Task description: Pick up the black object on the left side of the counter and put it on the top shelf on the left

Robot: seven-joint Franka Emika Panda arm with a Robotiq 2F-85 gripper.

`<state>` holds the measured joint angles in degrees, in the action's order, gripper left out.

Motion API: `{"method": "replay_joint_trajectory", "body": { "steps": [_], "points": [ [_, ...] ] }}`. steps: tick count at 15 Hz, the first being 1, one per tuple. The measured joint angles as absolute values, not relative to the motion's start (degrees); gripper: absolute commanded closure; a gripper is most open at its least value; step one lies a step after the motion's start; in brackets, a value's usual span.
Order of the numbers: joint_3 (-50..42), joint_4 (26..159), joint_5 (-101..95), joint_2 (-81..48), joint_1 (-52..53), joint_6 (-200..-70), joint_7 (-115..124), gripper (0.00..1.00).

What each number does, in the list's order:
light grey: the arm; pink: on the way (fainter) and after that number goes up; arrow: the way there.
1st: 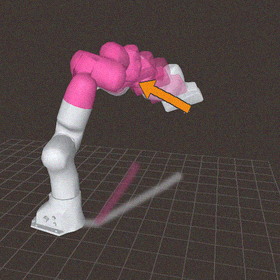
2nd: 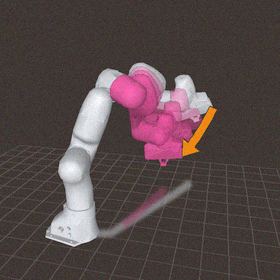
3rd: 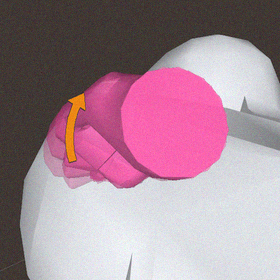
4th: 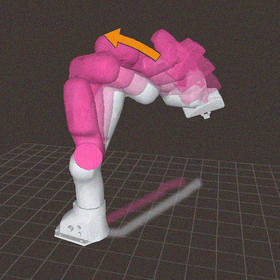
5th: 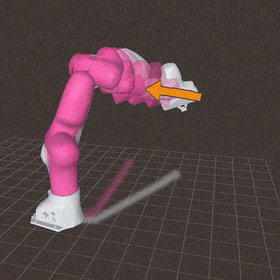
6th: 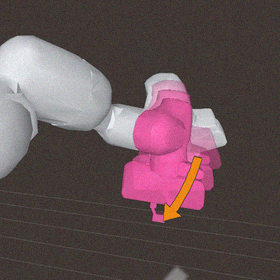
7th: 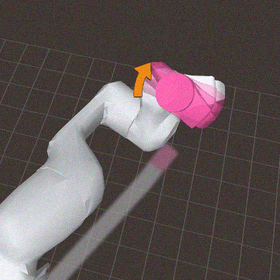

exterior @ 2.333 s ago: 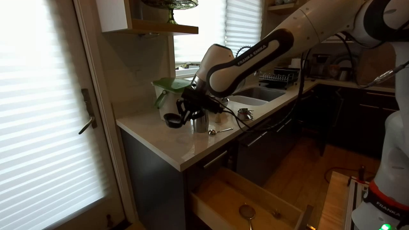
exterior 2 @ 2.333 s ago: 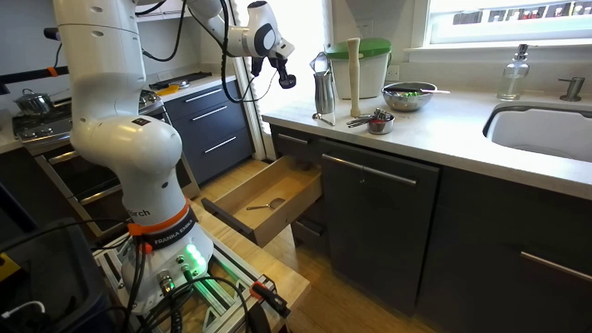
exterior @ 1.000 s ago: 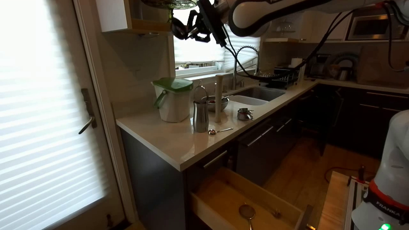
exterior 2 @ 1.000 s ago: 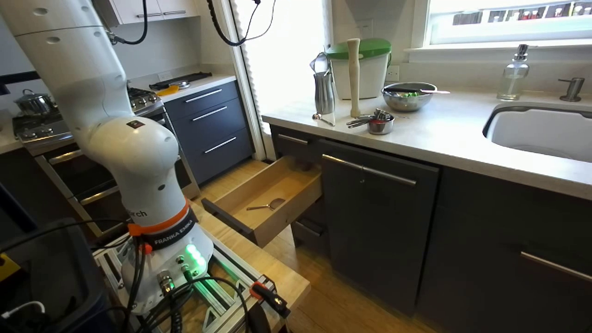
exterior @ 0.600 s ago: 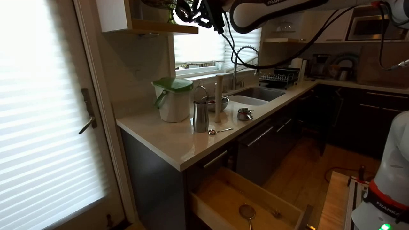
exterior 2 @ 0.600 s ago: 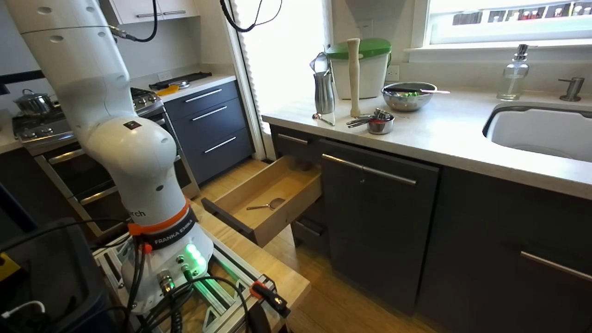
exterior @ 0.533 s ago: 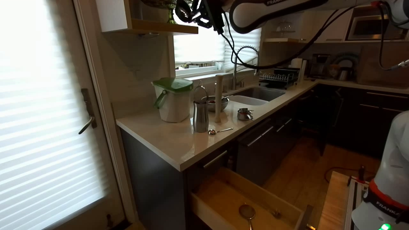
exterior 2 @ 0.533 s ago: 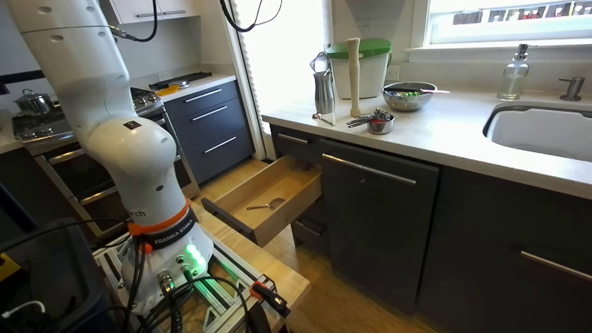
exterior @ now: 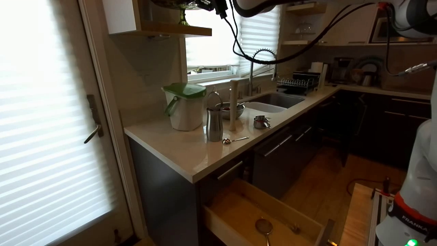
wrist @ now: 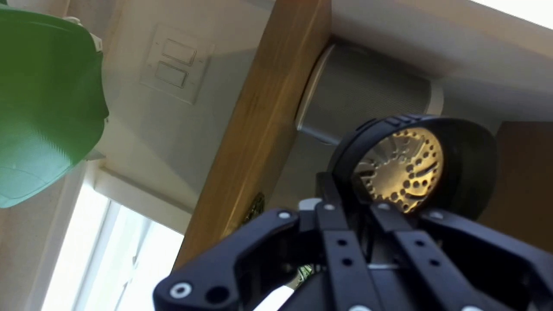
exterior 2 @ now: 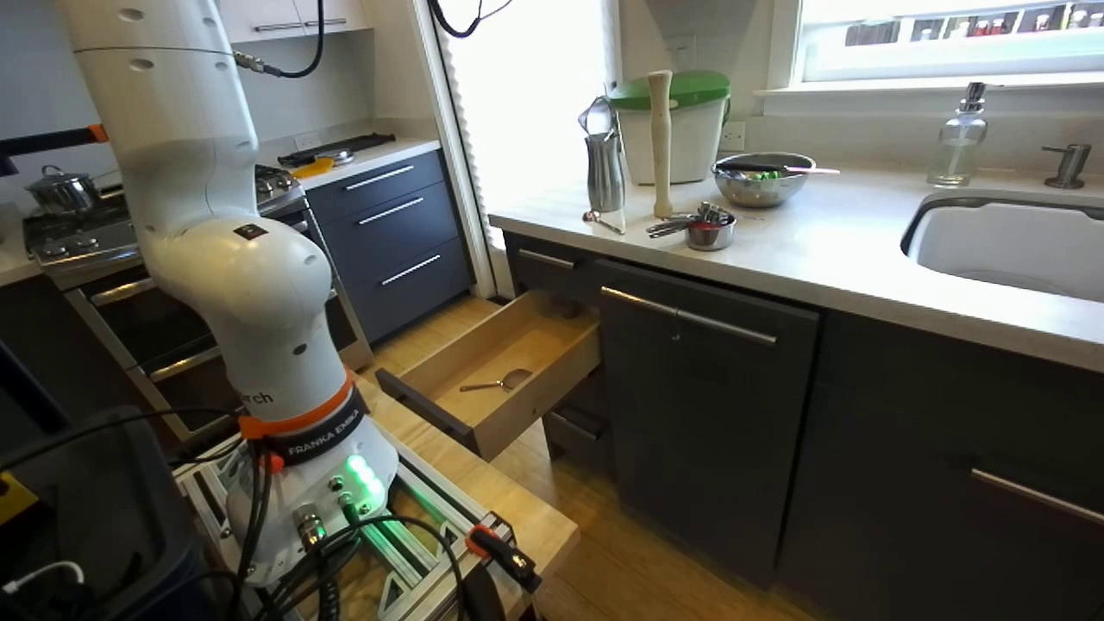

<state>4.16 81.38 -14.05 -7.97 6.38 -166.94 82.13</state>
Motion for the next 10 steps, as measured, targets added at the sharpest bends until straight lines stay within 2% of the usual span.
{"method": "replay_joint_trajectory", "body": {
  "steps": [1, 2, 5, 6, 10],
  "points": [
    [3.8, 78.18, -15.65, -9.3, 6.66, -164.36, 82.58, 0.98],
    [3.12, 74.83, -17.54, -10.73, 6.91, -161.51, 83.52, 0.9],
    [1.94, 67.39, -19.15, -14.71, 7.03, -156.62, 84.12, 0.9],
    [1.88, 66.37, -19.22, -15.55, 7.04, -156.56, 84.12, 0.98],
    [1.92, 65.77, -19.27, -16.7, 7.18, -156.56, 83.98, 0.98]
  ]
}}
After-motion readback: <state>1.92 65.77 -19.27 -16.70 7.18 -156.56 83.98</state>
